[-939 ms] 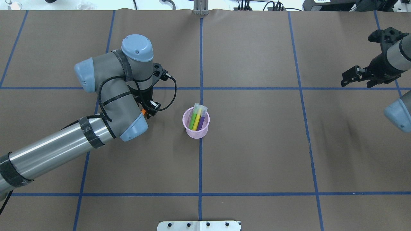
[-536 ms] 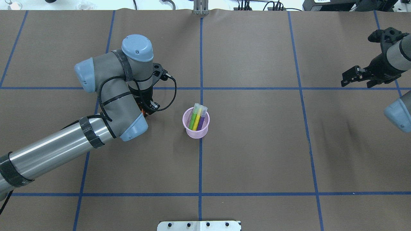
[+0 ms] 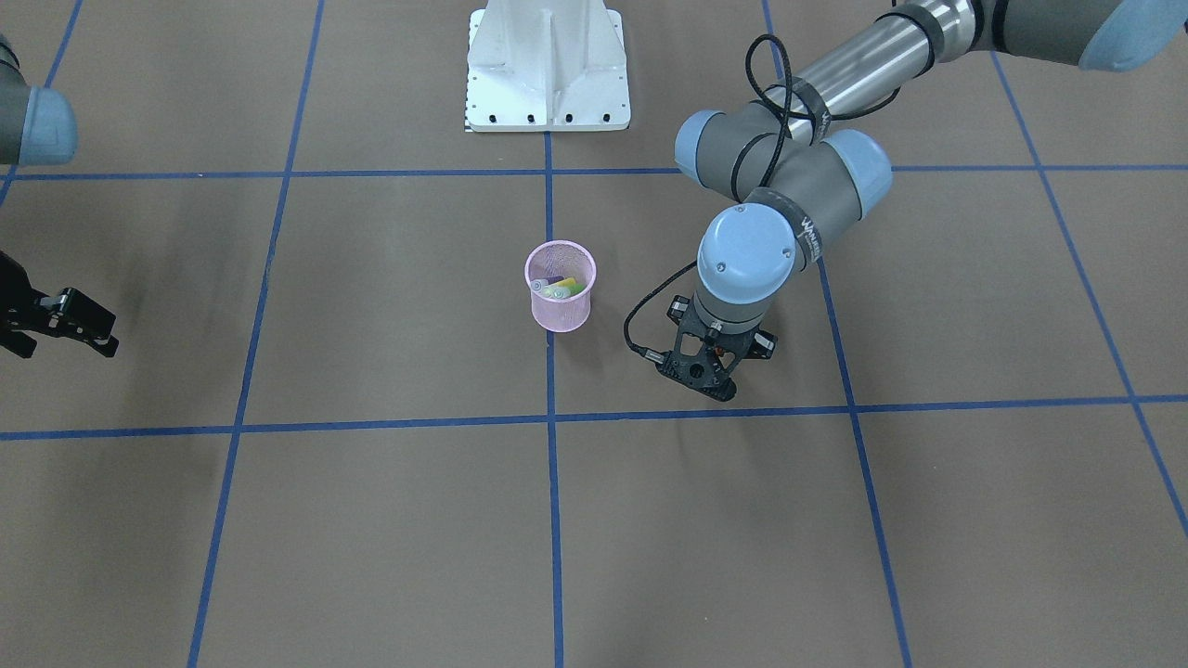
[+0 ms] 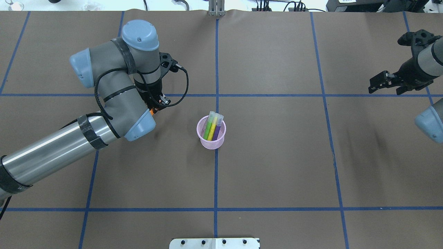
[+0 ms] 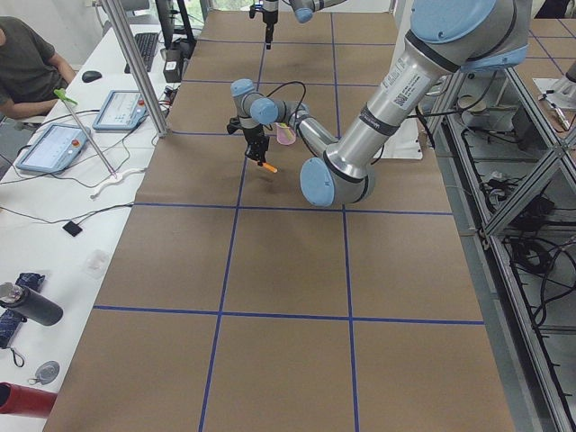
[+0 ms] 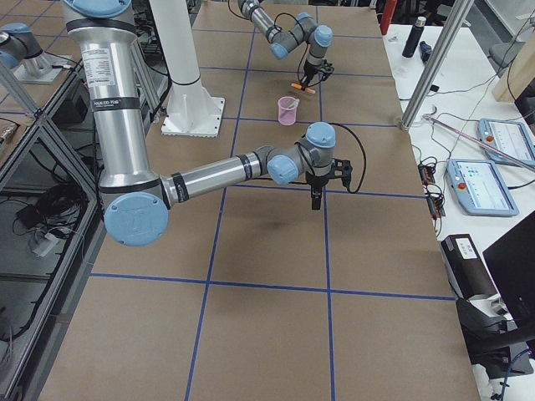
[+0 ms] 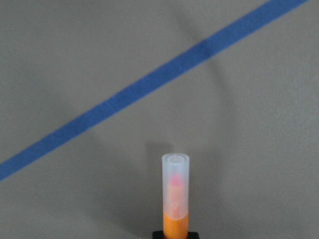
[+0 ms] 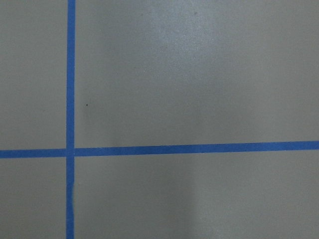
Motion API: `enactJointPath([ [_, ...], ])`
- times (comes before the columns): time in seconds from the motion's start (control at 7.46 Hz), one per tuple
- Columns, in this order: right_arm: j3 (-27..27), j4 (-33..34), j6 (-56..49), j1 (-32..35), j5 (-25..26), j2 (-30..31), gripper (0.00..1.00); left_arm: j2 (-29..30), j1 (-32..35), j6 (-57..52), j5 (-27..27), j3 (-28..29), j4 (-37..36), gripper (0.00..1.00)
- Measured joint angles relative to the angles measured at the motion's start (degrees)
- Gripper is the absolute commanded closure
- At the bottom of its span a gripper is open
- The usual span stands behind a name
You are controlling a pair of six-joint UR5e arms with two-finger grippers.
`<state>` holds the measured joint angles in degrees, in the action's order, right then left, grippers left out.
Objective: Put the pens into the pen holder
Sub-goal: 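Carry the orange marker into the pink cup and open the left gripper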
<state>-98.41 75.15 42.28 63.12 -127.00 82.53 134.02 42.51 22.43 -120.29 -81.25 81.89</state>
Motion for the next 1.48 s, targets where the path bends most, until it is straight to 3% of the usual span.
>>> enactJointPath([
  [0.27,0.0,0.0,0.0,0.1,0.1,0.2,0.01,0.0,0.6,4.5,1.0,-5.1,3.3,1.0],
  [0.8,0.1,0.0,0.0,0.1,0.2,0.4,0.01,-0.8,-3.4,16.0,12.0,-15.5,12.7,1.0],
  [0.94,0.1,0.0,0.0,0.1,0.2,0.4,0.01,-2.5,-5.2,18.6,15.8,-17.4,18.2,1.0],
  [1.21,0.1,0.0,0.0,0.1,0.2,0.4,0.01,-5.7,-9.6,21.8,23.7,-18.7,28.9,1.0],
  [1.48,0.4,0.0,-0.1,0.0,0.2,0.4,0.01,-6.2,-13.7,22.5,30.5,-19.2,31.4,1.0],
])
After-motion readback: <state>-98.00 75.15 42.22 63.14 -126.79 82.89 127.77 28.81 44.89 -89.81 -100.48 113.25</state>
